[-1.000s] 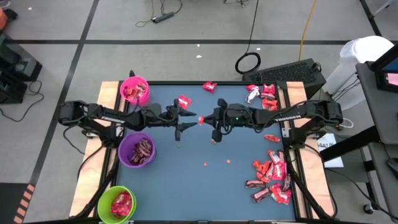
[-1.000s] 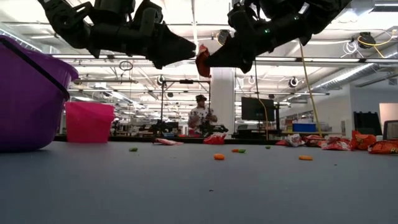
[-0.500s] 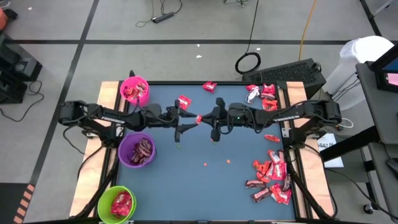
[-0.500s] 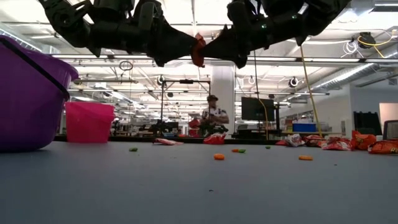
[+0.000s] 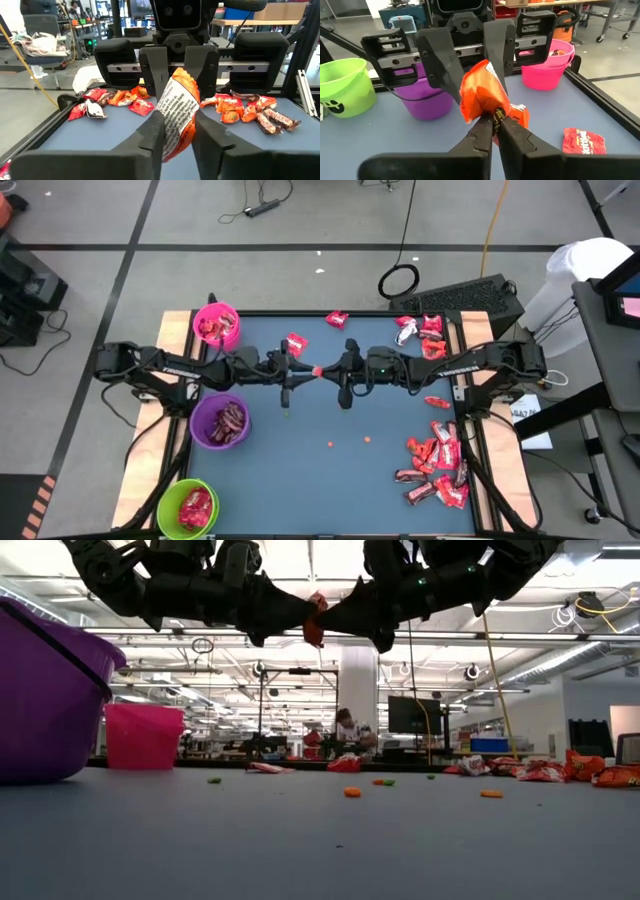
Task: Organize candy in baskets
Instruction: Put the orange chocolate into the pink bucket
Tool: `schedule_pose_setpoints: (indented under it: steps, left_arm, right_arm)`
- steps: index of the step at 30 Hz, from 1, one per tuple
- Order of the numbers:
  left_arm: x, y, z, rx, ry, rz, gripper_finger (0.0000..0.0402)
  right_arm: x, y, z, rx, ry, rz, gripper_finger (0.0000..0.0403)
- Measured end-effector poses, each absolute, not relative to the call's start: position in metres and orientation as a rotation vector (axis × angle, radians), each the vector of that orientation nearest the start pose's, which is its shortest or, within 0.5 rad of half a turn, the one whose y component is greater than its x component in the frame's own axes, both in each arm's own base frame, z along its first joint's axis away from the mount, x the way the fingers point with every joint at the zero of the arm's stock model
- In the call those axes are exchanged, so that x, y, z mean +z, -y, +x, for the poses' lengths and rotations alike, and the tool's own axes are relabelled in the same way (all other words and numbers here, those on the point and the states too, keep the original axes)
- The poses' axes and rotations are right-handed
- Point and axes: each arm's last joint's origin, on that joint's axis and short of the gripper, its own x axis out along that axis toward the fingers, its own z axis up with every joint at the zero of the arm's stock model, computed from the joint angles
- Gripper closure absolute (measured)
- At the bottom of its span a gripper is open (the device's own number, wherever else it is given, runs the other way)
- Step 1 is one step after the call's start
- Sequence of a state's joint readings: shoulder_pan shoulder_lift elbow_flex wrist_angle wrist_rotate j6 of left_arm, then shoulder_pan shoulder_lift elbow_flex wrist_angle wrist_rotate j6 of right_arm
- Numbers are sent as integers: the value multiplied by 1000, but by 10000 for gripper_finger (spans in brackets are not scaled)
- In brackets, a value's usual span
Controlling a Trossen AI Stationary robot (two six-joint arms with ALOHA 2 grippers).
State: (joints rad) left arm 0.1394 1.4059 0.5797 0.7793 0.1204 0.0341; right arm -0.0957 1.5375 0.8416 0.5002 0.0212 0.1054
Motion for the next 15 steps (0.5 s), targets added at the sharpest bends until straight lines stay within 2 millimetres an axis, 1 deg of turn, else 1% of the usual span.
schedule_pose_setpoints:
  steps: [3,7,11,15]
  left_arm:
    - [220,-36,281,24,-46,28,334]
    - [219,-36,281,25,-58,27,337]
    - [217,-40,276,47,-132,43,337]
    - [222,-42,264,101,-206,37,338]
  right_arm:
    - [238,32,331,-123,-185,104,359]
    - [242,31,327,-126,-195,94,308]
    - [254,30,314,-128,-240,94,266]
    - [258,29,297,-134,-354,97,244]
